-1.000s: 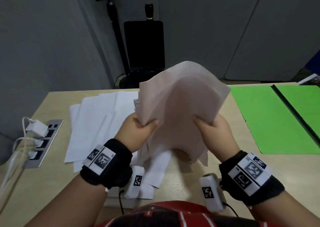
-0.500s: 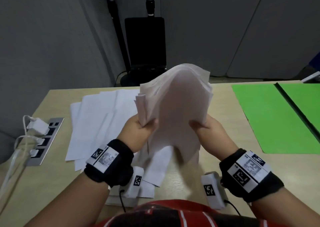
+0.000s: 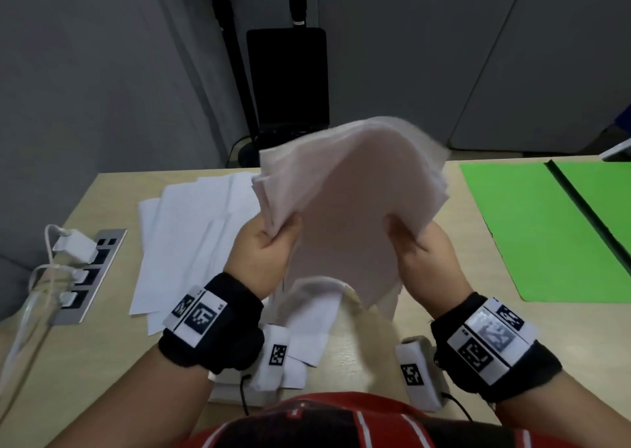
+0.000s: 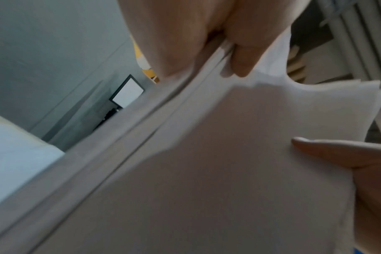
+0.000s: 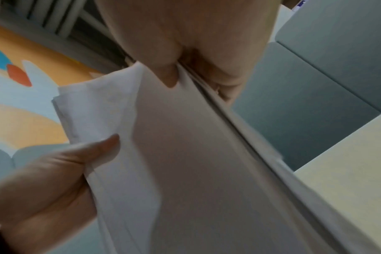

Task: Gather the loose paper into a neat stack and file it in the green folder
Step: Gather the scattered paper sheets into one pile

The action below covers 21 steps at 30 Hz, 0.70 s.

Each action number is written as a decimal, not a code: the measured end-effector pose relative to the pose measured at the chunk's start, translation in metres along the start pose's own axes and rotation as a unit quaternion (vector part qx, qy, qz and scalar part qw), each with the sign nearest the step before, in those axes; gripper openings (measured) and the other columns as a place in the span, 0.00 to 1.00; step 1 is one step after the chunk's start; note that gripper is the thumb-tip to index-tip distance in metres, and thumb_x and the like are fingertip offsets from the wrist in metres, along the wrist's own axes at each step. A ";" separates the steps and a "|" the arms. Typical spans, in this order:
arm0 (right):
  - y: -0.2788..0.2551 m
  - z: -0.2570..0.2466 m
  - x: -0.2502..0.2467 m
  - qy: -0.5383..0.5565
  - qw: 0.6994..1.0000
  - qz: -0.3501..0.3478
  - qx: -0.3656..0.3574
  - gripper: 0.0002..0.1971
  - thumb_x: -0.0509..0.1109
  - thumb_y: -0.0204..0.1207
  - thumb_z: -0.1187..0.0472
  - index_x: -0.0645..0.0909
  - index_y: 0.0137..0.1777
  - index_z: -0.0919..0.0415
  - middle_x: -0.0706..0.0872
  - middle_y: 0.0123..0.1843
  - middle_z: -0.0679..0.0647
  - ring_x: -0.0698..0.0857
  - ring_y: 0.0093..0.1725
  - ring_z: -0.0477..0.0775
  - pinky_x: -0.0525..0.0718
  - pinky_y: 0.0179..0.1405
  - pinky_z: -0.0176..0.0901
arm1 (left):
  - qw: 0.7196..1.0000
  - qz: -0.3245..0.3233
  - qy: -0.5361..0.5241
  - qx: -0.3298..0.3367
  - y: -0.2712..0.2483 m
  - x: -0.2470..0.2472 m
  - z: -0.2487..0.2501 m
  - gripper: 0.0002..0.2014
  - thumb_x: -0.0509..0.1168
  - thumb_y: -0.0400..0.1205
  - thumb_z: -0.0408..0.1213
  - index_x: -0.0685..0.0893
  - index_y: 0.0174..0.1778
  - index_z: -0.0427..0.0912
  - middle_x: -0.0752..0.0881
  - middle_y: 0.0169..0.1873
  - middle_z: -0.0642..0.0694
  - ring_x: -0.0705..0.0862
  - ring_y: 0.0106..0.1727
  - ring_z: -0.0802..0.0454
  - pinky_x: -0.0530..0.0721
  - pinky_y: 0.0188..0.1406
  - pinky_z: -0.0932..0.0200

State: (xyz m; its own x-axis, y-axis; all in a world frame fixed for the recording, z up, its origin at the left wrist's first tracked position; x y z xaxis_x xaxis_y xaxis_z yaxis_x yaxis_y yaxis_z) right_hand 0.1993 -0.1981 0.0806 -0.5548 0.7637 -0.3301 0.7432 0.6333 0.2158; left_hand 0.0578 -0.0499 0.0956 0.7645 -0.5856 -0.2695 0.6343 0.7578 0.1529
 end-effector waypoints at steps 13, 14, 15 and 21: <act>0.001 0.013 0.002 -0.055 0.998 -0.001 0.031 0.07 0.64 0.82 0.63 0.82 0.47 0.52 0.86 0.41 0.43 0.83 0.41 0.32 0.75 0.36 0.25 | 0.999 -0.017 0.019 -0.034 0.005 -0.001 -0.018 0.07 0.63 0.82 0.41 0.85 0.49 0.44 0.88 0.42 0.51 0.85 0.46 0.59 0.77 0.43 0.73; 0.002 0.010 -0.002 -0.015 0.999 0.034 0.027 0.05 0.65 0.82 0.61 0.82 0.48 0.51 0.86 0.41 0.39 0.83 0.41 0.27 0.77 0.38 0.22 | 1.000 -0.004 -0.009 -0.030 0.007 -0.004 -0.015 0.06 0.64 0.82 0.41 0.85 0.50 0.48 0.88 0.43 0.57 0.85 0.47 0.66 0.78 0.45 0.73; 0.002 0.010 -0.004 0.007 0.998 0.055 0.029 0.04 0.67 0.81 0.59 0.82 0.49 0.50 0.86 0.42 0.37 0.83 0.42 0.26 0.79 0.40 0.23 | 1.000 -0.003 -0.018 -0.025 0.008 -0.006 -0.014 0.06 0.64 0.82 0.41 0.84 0.52 0.51 0.87 0.44 0.61 0.85 0.47 0.71 0.79 0.45 0.75; -0.010 0.045 0.012 -0.141 0.967 -0.134 0.167 0.13 0.66 0.79 0.61 0.80 0.63 0.55 0.87 0.54 0.50 0.84 0.56 0.53 0.77 0.50 0.43 | 0.971 -0.139 0.148 -0.123 0.003 0.004 -0.066 0.17 0.65 0.77 0.44 0.81 0.62 0.48 0.86 0.51 0.54 0.84 0.54 0.54 0.77 0.45 0.65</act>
State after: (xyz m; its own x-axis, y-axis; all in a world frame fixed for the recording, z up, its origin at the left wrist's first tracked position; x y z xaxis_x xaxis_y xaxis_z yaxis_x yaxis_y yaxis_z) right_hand 0.2020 -0.2004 0.0335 -0.6547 0.4834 -0.5811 0.6924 0.6919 -0.2045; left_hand 0.0549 -0.0306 0.0320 0.4781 -0.6968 -0.5347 0.7368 0.6495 -0.1876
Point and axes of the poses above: each hand's wrist, its own y-axis towards the middle knuckle, its own x-axis out of the palm, z = x × y, the point moved 2 cm from there along y, towards the middle knuckle
